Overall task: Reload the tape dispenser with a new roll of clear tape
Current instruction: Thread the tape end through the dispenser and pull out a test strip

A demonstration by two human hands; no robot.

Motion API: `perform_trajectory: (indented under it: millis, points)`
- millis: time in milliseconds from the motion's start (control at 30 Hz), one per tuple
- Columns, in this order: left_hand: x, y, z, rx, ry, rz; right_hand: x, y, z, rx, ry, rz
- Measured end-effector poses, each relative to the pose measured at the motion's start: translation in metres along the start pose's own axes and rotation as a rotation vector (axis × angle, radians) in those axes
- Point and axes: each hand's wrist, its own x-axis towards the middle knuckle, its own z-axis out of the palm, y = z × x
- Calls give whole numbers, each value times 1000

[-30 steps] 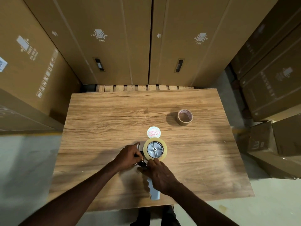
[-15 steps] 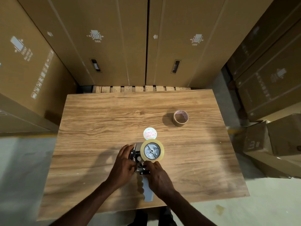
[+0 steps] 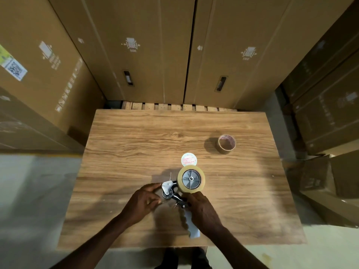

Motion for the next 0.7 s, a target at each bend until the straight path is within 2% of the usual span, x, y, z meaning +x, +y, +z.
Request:
perform_trajectory:
  millis: [333,433,567,700]
  points:
    - [-26,-4,-2,9,53,-71,6,5,-6,-25,-54,-51]
    - [-25,2,-6,-25,33,-87,5,3,-11,-20,-62,-60]
    - [-24,3,-7,38,-1,-87,5,5,-11,-20,-149,-30]
    - [-20,3,-10,72,-1,-98,5,5,-8,-15,-152,-28]
